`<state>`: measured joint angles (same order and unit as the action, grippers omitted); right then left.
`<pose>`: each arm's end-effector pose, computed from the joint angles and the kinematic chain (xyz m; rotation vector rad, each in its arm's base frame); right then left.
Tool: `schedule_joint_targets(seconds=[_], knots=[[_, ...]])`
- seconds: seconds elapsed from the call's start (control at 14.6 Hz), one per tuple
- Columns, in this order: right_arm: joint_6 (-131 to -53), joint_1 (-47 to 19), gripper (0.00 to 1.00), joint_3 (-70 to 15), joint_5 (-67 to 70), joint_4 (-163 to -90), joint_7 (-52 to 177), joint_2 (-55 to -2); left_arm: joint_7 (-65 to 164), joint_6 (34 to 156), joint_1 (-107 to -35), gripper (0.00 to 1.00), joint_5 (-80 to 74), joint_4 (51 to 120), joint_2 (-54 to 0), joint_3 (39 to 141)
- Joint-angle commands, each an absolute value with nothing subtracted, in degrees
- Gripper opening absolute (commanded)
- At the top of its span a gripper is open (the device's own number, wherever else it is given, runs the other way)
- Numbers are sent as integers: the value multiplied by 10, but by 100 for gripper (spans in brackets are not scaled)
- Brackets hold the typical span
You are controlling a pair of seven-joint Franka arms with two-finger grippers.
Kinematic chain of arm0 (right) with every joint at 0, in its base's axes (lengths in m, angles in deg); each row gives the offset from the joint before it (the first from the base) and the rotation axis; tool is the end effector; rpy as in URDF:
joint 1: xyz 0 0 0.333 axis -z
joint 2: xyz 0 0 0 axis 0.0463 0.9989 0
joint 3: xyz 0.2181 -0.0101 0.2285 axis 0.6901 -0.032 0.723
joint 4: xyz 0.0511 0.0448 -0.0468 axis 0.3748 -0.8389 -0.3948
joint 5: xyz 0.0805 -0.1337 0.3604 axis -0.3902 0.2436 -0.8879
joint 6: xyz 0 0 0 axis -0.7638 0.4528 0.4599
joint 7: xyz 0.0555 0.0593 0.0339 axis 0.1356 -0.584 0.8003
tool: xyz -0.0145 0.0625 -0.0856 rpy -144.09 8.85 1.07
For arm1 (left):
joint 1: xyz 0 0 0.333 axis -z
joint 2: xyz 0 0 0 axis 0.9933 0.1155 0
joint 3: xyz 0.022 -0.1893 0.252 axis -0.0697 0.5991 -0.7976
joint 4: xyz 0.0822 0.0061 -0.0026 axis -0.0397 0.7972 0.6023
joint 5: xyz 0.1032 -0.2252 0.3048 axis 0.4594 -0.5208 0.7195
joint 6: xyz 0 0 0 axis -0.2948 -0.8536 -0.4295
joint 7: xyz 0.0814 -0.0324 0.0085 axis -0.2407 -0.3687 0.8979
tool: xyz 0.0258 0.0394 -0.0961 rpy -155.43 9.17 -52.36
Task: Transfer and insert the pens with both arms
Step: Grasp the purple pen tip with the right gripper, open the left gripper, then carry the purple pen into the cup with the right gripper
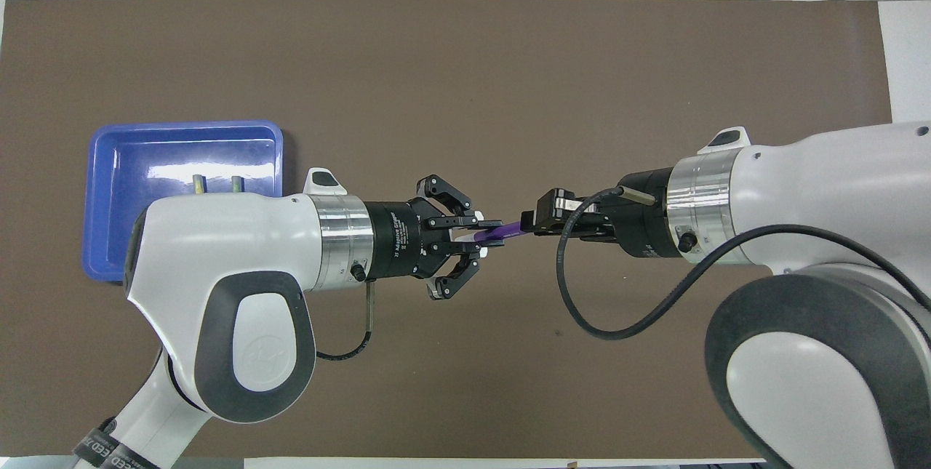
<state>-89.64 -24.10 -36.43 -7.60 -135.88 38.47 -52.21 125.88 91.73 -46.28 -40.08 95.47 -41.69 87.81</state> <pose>0.4921 0.2179 0.5684 -2.4535 0.2189 0.0467 0.4377 -0.3560 0.5096 1.6248 1.6931 -0.8357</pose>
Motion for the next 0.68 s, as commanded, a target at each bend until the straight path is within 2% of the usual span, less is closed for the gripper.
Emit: schedule_joint_targets(seconds=[0.0,0.21,0.34,0.62], knots=[[-877,-234,0,-365,-74,-1360,387,-525,1261,957,-440,100,-409,969,-438,871],[-809,-190,0,-367,6,-1314,445,-506,1260,951,-446,100,-391,970,-438,869],[-766,-161,0,-368,60,-1298,514,-500,1261,925,-476,100,-364,970,-438,865],[-740,-133,0,-368,179,-1264,663,-484,1260,885,-545,100,-319,967,-437,866]])
